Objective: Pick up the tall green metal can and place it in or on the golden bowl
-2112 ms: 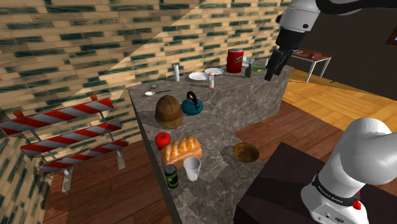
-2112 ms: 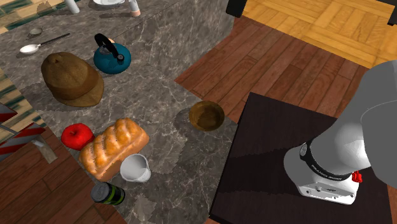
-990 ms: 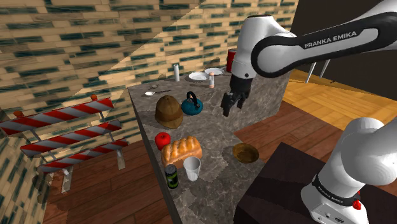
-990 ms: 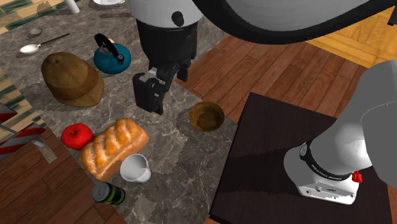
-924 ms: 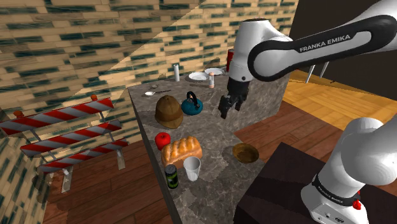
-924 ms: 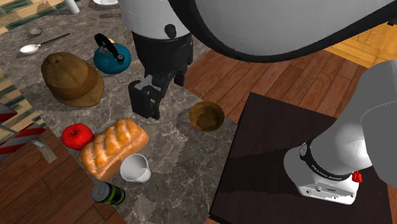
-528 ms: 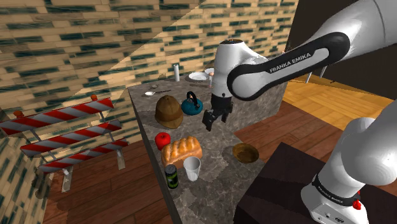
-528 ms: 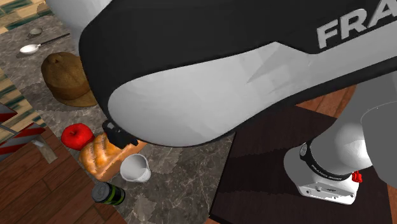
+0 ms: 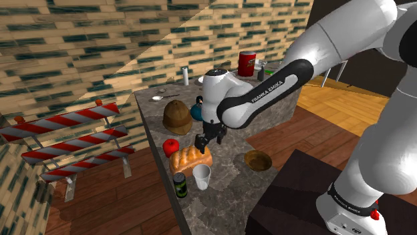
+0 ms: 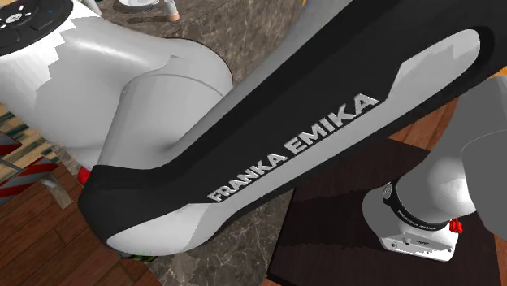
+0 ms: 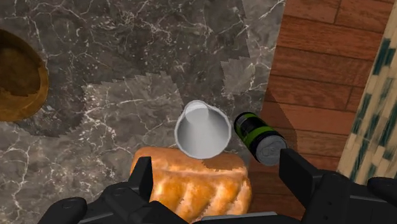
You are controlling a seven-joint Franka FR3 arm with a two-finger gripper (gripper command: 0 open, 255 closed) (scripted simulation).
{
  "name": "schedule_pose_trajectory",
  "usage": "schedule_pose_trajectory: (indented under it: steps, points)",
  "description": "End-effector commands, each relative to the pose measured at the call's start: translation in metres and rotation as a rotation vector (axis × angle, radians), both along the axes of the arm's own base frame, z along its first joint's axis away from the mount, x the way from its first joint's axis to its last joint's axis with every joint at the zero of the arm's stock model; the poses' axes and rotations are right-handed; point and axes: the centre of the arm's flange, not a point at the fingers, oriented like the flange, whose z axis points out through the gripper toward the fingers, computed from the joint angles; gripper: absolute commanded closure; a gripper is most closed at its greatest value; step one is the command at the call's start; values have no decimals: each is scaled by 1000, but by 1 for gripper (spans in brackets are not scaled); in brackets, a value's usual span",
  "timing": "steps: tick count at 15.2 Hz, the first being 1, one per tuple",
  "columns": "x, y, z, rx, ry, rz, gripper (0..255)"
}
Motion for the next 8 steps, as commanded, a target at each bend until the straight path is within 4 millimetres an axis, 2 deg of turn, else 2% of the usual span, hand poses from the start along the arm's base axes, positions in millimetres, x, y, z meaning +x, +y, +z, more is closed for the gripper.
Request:
schedule_pose_trajectory:
  steps: [1, 8]
  points:
    - [16, 14, -17, -2, 6, -12, 0]
    - [59, 62, -87, -10, 29, -47, 0]
